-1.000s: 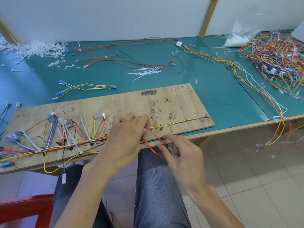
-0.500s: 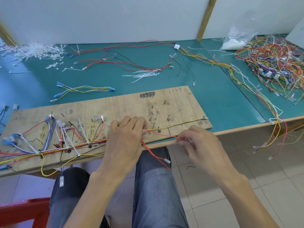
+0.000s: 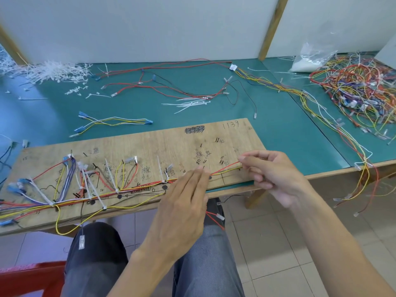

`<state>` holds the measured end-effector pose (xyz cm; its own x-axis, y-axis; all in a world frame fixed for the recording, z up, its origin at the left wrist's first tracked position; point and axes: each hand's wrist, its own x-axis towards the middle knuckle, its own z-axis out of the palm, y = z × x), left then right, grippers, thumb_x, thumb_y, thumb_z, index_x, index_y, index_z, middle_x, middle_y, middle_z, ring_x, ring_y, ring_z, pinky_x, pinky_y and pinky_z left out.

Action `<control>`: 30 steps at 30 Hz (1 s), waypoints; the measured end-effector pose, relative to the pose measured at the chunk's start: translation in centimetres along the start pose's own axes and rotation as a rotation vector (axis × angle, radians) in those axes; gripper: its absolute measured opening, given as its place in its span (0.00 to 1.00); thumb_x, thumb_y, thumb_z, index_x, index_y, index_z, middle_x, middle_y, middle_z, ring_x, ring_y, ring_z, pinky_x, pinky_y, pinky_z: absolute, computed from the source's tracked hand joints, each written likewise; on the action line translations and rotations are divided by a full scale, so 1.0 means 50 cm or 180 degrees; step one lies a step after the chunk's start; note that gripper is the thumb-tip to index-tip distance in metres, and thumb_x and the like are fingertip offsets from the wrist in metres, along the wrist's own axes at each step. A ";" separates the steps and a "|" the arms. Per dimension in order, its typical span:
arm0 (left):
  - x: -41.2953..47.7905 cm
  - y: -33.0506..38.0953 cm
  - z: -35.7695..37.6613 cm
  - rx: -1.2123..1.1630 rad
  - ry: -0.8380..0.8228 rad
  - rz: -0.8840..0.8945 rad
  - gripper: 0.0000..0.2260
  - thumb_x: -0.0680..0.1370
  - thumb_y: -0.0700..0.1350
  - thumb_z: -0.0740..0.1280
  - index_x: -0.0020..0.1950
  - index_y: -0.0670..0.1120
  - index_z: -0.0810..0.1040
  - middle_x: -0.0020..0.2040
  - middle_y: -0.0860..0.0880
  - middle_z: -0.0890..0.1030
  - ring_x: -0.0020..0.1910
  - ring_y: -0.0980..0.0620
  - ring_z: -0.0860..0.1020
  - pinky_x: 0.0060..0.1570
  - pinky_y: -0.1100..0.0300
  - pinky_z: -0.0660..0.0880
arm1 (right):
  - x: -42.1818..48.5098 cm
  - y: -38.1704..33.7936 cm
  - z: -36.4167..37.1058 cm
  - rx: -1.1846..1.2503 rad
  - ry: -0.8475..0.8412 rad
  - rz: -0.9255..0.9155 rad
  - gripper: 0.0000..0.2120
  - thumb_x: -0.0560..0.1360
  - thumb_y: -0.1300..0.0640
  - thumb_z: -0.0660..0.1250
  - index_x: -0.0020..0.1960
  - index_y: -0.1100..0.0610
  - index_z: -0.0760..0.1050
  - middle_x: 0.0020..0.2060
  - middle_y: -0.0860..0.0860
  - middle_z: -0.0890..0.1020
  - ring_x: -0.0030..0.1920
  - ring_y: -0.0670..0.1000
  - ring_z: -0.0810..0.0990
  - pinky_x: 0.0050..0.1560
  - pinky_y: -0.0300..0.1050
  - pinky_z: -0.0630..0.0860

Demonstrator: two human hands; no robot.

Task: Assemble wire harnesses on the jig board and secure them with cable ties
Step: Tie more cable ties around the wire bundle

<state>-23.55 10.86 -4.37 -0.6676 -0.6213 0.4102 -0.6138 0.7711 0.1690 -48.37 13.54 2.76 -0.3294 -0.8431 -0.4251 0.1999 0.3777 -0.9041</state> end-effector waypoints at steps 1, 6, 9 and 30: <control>-0.002 0.001 0.000 0.0041 -0.0065 0.0011 0.22 0.87 0.45 0.57 0.80 0.39 0.66 0.79 0.41 0.69 0.78 0.43 0.67 0.75 0.46 0.67 | 0.004 -0.002 -0.004 -0.0061 -0.0040 0.0013 0.08 0.74 0.59 0.79 0.50 0.61 0.86 0.39 0.55 0.84 0.27 0.45 0.69 0.20 0.35 0.60; 0.007 0.001 0.005 0.0303 -0.0196 0.0039 0.21 0.86 0.47 0.57 0.78 0.40 0.70 0.79 0.44 0.70 0.78 0.44 0.67 0.75 0.48 0.67 | 0.018 -0.002 0.013 -0.2009 0.1073 -0.1112 0.04 0.72 0.49 0.82 0.41 0.48 0.89 0.37 0.40 0.87 0.37 0.37 0.81 0.40 0.30 0.72; 0.008 0.004 0.011 0.0411 -0.0124 0.0044 0.21 0.86 0.47 0.59 0.78 0.39 0.71 0.78 0.43 0.71 0.77 0.43 0.69 0.75 0.49 0.65 | 0.030 -0.017 0.061 -0.2654 0.1319 -0.1860 0.04 0.72 0.48 0.81 0.43 0.47 0.88 0.38 0.38 0.84 0.39 0.36 0.79 0.45 0.28 0.71; 0.017 0.004 0.006 -0.0004 -0.0277 -0.0206 0.27 0.74 0.42 0.73 0.73 0.42 0.76 0.74 0.46 0.75 0.73 0.45 0.73 0.70 0.53 0.66 | 0.132 -0.099 0.288 -0.5047 0.0814 -0.1792 0.07 0.79 0.64 0.68 0.50 0.54 0.73 0.53 0.58 0.80 0.55 0.64 0.82 0.43 0.50 0.67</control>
<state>-24.37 10.45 -4.25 -0.6607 -0.6795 0.3190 -0.6564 0.7291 0.1937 -38.25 0.61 5.06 -0.1933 -0.9773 0.0869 -0.9811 0.1923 -0.0201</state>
